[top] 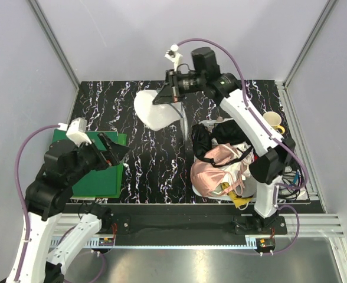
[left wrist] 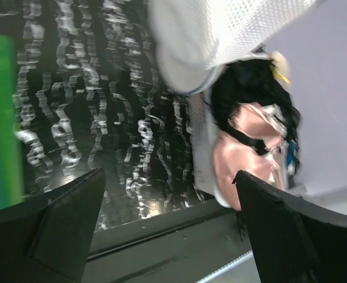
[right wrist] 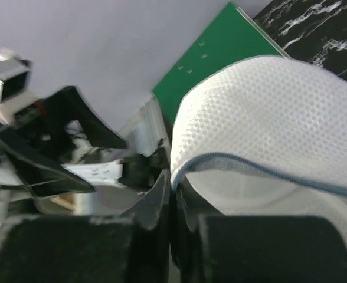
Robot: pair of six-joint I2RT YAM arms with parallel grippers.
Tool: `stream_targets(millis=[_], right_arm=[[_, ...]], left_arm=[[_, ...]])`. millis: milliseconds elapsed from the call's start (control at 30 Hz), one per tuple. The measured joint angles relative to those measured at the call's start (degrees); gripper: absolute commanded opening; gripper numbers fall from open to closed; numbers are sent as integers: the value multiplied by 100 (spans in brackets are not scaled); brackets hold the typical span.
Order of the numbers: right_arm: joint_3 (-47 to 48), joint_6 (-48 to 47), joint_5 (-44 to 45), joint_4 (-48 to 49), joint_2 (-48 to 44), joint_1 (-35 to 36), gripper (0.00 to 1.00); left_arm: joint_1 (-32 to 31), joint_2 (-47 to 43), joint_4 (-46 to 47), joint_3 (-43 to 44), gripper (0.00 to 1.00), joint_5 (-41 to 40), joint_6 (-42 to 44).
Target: Place the bra in the laundry bag and zip it closed
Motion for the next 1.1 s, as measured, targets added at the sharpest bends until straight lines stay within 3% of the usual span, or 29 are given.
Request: stream_targets(millis=[100,267,400,567,633,700,733,767,900,1100], right_arm=[[815,-1174,651,-1032,389,426,25],[778,-2256,2035,-2050,1034,1539,31],[190,-2328,2546,-2352,1502,2168,46],[-966,-2094,2586,-2374,1399,2138,65],[-1231,-1980,2579,-2350,1263,2083,78],[-1362,-1858,2566,-2345,1091,2052,82],[-1410,-1794,2559,-2332,966,2046,88],[-1440,-1720,2555,-2321,824,2046,99],[-1521,-1379,2741,-2275,68,2046,100],[-1709,-535,3748,-2524,-1257,1635,100]], left_arm=[[2,179,-568,389,93,-621,-125],[4,643,-1209,479,90,-1178,-422],[4,804,-1425,385,90,-1320,-551],[4,776,-1580,275,90,-1456,-662],[4,782,-1580,186,91,-1464,-702],[4,852,-1567,92,90,-1453,-710],[4,933,-1554,44,89,-1429,-702],[4,1069,-1537,13,88,-1381,-691],[4,1657,-1255,-2,85,-1029,-505],[-295,2608,-625,144,88,-560,-291]])
